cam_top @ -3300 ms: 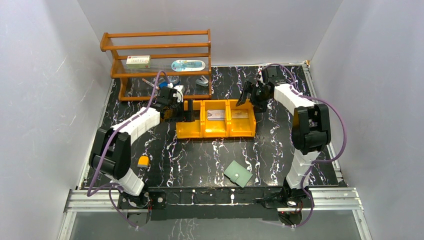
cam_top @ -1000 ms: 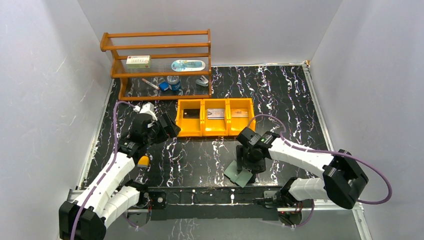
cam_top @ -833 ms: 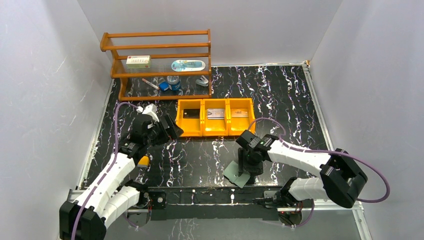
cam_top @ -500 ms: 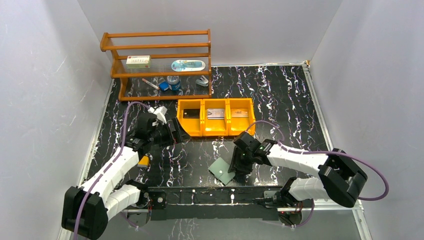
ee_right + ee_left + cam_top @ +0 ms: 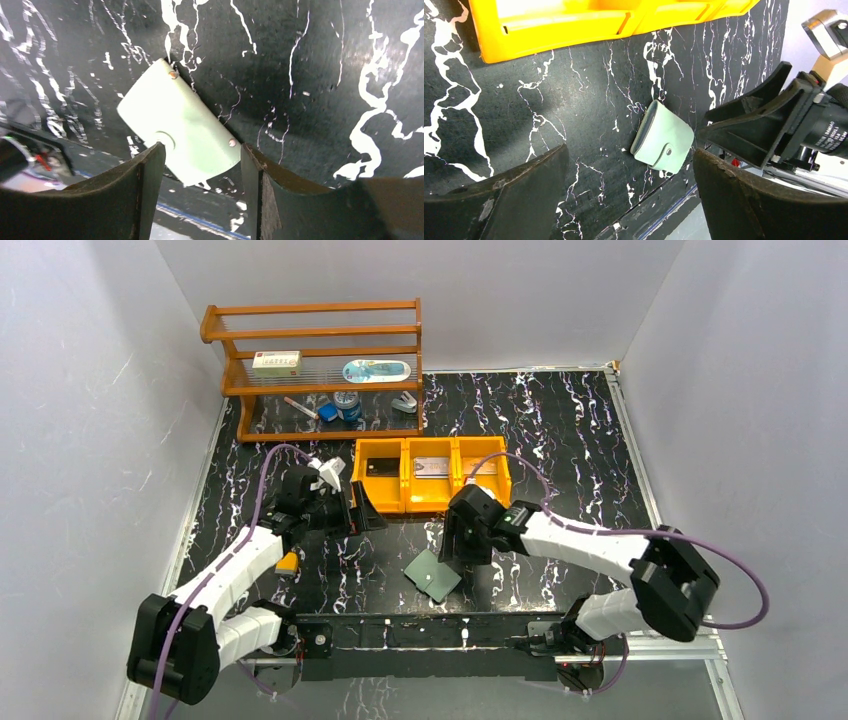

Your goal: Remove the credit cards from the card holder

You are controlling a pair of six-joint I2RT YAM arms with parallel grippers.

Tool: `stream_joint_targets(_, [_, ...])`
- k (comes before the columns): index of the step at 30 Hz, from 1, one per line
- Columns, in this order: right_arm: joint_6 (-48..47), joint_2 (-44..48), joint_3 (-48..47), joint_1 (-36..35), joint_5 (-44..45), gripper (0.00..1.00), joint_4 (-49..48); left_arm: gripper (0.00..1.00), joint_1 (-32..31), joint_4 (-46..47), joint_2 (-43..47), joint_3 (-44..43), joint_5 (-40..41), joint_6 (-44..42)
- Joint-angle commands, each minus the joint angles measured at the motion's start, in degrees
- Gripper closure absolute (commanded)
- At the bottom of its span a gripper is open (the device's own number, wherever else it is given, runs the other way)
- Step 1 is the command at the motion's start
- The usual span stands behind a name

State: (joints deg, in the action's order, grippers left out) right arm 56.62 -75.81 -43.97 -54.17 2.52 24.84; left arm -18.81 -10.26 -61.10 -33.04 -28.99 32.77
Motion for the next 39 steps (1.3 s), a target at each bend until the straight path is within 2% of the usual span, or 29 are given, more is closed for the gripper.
stream_joint_targets(1, [-13.38,-6.31,-5.05,-0.23,-0.12,0.34,5.06,0.08,0.17,0.39,-0.53,0.87,-3.26,-0.49])
stream_joint_targets(9, [-24.42,-11.27,-4.09,-0.23,-11.70,0.38,0.37,0.16,-0.10,1.79,-0.89,3.06,-6.15,0.03])
stream_joint_targets(13, [-21.42,-11.91,-1.29,-0.39,-12.14,0.42,-3.09,0.19,-0.94,2.29,-1.61,3.18,-7.85,0.89])
stream_joint_targets(17, [-16.58,-10.78,1.52,-1.31,-8.02,0.49,-6.57,0.22,-6.35,7.96,-1.75,3.70,-11.95,2.37])
stream_joint_targets(21, [-12.38,-8.58,5.06,-1.55,-7.41,0.69,-12.87,0.24,-10.82,3.47,-2.69,2.66,-5.96,1.29])
stream_joint_targets(25, [-6.94,-7.51,9.21,-1.52,-11.14,0.82,-21.36,0.33,-14.55,3.33,-0.93,4.56,1.35,4.91])
stream_joint_targets(27, [-3.68,-7.31,11.35,-1.49,-11.25,0.93,-24.29,0.34,-17.00,3.32,-1.04,4.55,4.70,6.07])
stream_joint_targets(34, [3.24,-1.68,17.14,-1.54,-6.65,1.00,-30.47,0.39,-23.77,2.68,-7.74,1.63,13.02,7.21])
stream_joint_targets(38, [4.39,2.96,19.80,-1.50,-3.51,0.97,-30.39,0.38,-26.29,2.71,-10.11,-1.00,14.68,6.94])
stream_joint_targets(39, [4.77,3.70,20.43,-1.52,-3.23,0.94,-30.38,0.38,-26.89,2.63,-11.08,-1.84,14.67,6.37])
